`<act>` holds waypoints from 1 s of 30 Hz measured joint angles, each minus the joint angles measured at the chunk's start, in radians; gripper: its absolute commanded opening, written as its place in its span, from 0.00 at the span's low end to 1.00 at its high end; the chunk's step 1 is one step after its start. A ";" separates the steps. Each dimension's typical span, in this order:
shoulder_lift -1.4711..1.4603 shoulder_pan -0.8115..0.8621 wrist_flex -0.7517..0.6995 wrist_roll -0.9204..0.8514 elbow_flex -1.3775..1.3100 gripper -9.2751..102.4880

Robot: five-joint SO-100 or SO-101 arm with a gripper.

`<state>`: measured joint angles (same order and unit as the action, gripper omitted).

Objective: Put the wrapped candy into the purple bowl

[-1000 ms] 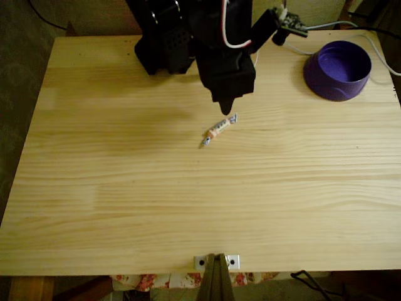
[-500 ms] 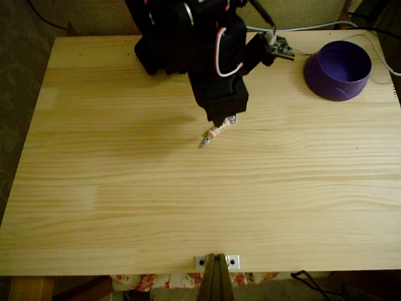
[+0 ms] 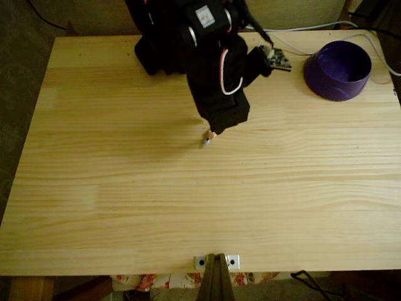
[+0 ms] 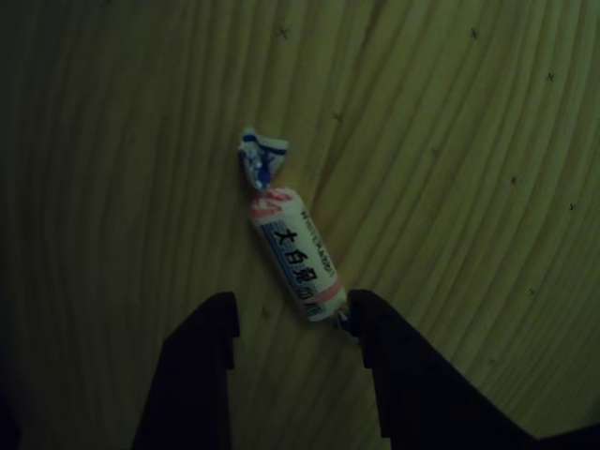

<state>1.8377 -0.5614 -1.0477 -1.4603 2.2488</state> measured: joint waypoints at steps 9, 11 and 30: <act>-0.041 -0.011 0.044 0.003 0.000 0.29; -0.052 -0.014 0.054 0.011 0.000 0.29; -0.146 -0.051 0.120 0.063 -0.038 0.09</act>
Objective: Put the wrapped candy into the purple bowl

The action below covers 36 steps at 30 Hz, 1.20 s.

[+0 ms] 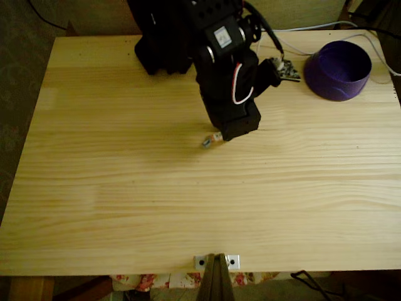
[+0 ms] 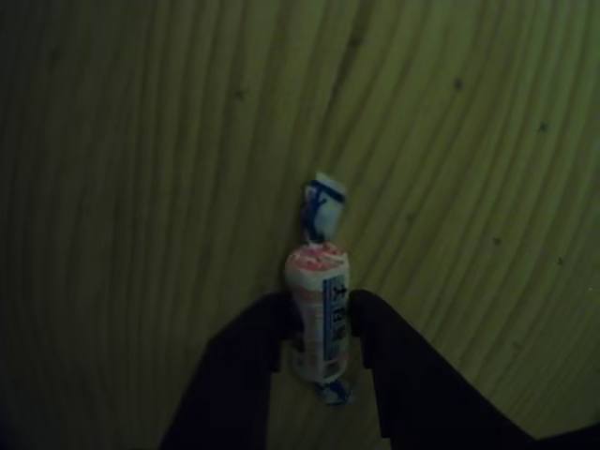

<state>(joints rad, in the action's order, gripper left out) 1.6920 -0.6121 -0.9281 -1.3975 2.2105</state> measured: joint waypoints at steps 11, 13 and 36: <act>0.002 0.000 -0.049 0.035 -0.003 0.08; 0.002 0.000 -0.104 0.057 -0.017 0.08; 0.193 -0.454 -0.239 0.953 -0.414 0.08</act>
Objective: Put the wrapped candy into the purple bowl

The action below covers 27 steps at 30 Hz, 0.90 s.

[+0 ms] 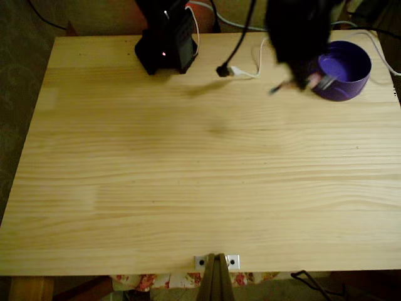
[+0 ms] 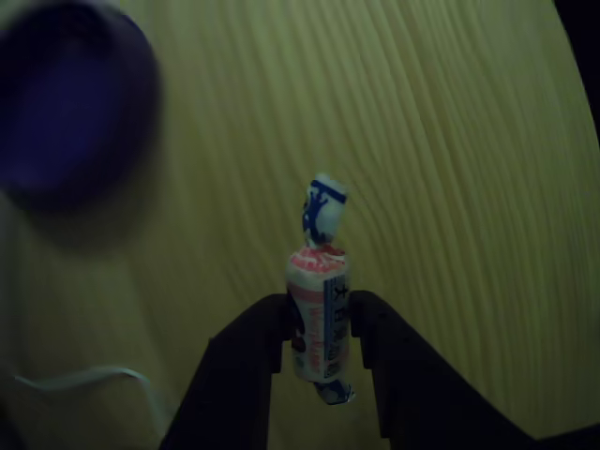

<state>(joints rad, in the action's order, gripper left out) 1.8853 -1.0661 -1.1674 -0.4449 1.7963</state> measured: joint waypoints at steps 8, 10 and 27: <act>-0.176 -0.204 -0.002 0.092 -0.268 0.08; -0.224 -0.232 0.005 0.101 -0.318 0.08; -0.549 -0.347 0.087 0.202 -0.535 0.09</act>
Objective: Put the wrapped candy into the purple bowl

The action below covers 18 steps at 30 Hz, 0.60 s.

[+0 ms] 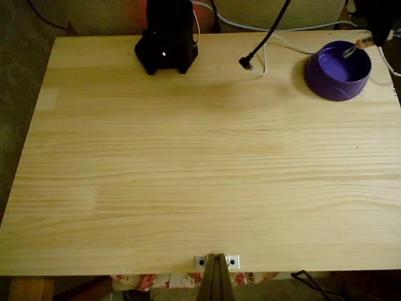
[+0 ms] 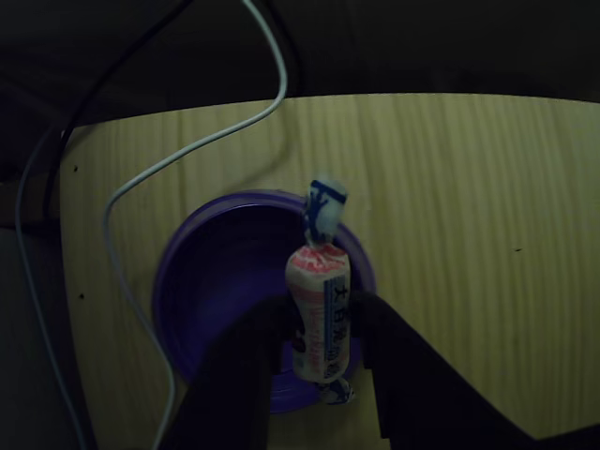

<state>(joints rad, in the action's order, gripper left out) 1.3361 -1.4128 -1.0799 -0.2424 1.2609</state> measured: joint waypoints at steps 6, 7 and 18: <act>-0.011 -0.026 0.000 0.023 0.000 0.11; -0.011 -0.029 0.000 0.026 0.000 0.11; -0.011 -0.029 -0.012 0.051 0.000 0.18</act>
<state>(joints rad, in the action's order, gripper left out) 1.3254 -1.4419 -1.0922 -0.1917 1.2609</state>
